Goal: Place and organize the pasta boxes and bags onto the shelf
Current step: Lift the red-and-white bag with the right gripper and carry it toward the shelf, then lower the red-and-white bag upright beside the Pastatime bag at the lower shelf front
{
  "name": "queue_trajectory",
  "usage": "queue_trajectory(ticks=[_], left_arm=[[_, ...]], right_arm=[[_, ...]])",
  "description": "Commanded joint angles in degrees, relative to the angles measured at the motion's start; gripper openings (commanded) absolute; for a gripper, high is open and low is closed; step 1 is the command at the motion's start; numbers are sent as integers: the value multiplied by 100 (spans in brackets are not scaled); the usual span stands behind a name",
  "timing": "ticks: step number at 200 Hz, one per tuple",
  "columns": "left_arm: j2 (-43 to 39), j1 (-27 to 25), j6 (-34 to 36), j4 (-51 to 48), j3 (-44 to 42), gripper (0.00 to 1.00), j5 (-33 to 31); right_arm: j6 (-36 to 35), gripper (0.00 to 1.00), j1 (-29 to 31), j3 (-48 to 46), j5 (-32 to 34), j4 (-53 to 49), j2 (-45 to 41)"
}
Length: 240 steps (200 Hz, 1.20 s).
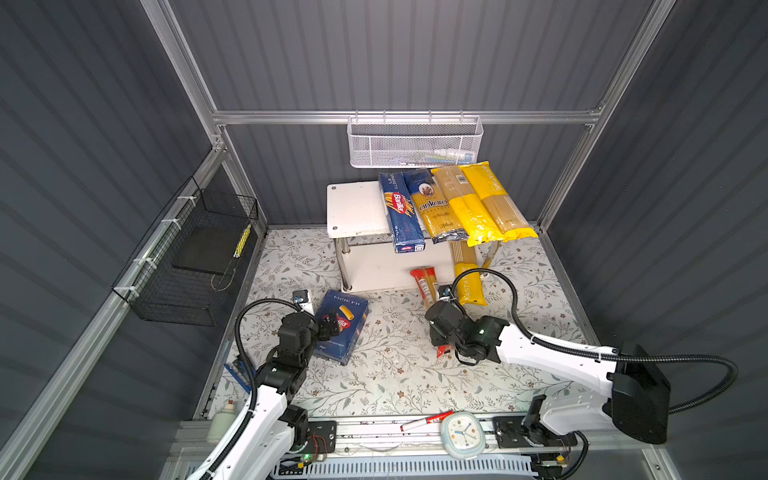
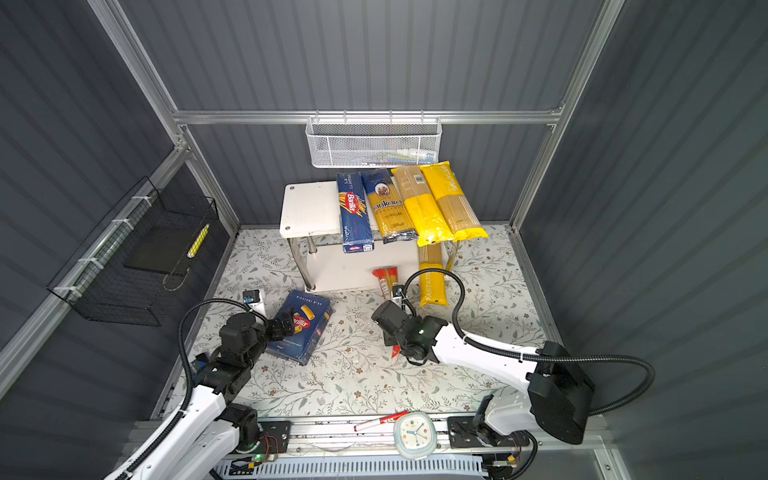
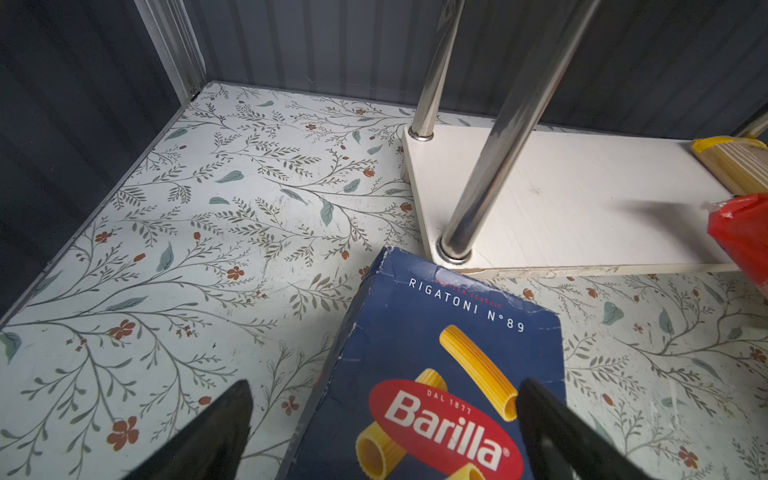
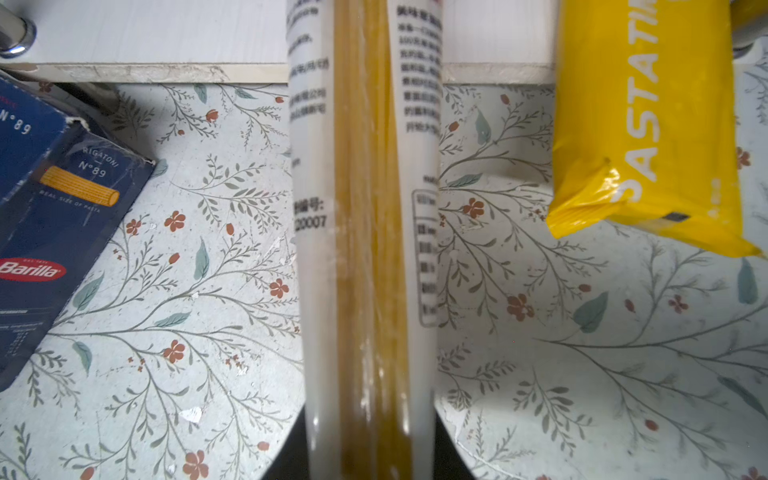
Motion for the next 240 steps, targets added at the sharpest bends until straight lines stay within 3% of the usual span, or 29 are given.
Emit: queue_trajectory(ticks=[1, 135, 240], left_arm=[[-26, -1, 102, 34, -72, 100, 32], [-15, -1, 111, 37, -72, 100, 38], [211, -1, 138, 76, 15, 100, 106]], right_arm=[[-255, 2, -156, 379, 304, 630, -234], [-1053, 3, -1244, 1283, -152, 1167, 451], [-953, 4, -1763, 1549, 98, 2219, 1253]])
